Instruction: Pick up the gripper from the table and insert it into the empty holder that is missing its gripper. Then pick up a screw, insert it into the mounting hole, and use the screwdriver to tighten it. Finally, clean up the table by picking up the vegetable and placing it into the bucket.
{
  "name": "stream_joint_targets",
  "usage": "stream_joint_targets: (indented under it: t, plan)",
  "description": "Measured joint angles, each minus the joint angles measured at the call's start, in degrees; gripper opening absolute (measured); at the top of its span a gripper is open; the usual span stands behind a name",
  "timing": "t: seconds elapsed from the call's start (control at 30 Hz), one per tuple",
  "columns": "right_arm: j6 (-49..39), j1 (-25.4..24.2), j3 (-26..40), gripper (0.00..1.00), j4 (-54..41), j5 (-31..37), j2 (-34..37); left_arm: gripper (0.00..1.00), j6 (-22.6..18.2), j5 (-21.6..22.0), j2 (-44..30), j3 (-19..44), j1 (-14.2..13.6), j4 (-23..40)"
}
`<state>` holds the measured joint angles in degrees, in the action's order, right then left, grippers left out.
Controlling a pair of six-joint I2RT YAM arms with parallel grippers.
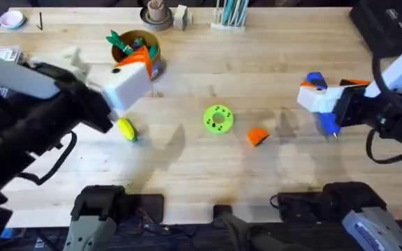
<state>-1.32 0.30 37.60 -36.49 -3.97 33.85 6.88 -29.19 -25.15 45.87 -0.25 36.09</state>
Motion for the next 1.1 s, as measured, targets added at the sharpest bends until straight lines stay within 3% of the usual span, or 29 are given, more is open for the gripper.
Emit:
stream_joint_targets:
  t: [0.1, 0.17, 0.2, 0.37, 0.47, 1.1]
  plan:
    - [0.00, 0.00, 0.02, 0.994, 0.00, 0.00, 0.00, 0.040, -2.15, -4.14, 0.14, 0.00, 0.00, -1.24]
    - [0.00, 0.00, 0.01, 0.994, 0.00, 0.00, 0.00, 0.020, -2.78, -6.10, 0.12, 0.01, 0.00, -1.60]
    - [0.01, 0.00, 0.01, 0.994, 0.00, 0.00, 0.00, 0.206, -3.17, -7.02, 0.12, 0.01, 0.00, -2.08]
    - [0.00, 0.00, 0.02, 0.993, 0.00, 0.00, 0.00, 0.947, -3.50, -8.81, 0.12, 0.02, 0.00, -3.96]
    - [0.00, 0.00, 0.02, 0.992, 0.00, 0.00, 0.00, 0.991, -3.65, -9.21, 0.12, 0.02, 0.00, -3.99]
    - [0.00, 0.00, 0.02, 0.994, 0.00, 0.00, 0.00, 0.993, -1.69, -9.80, 0.12, 0.01, 0.00, -3.69]
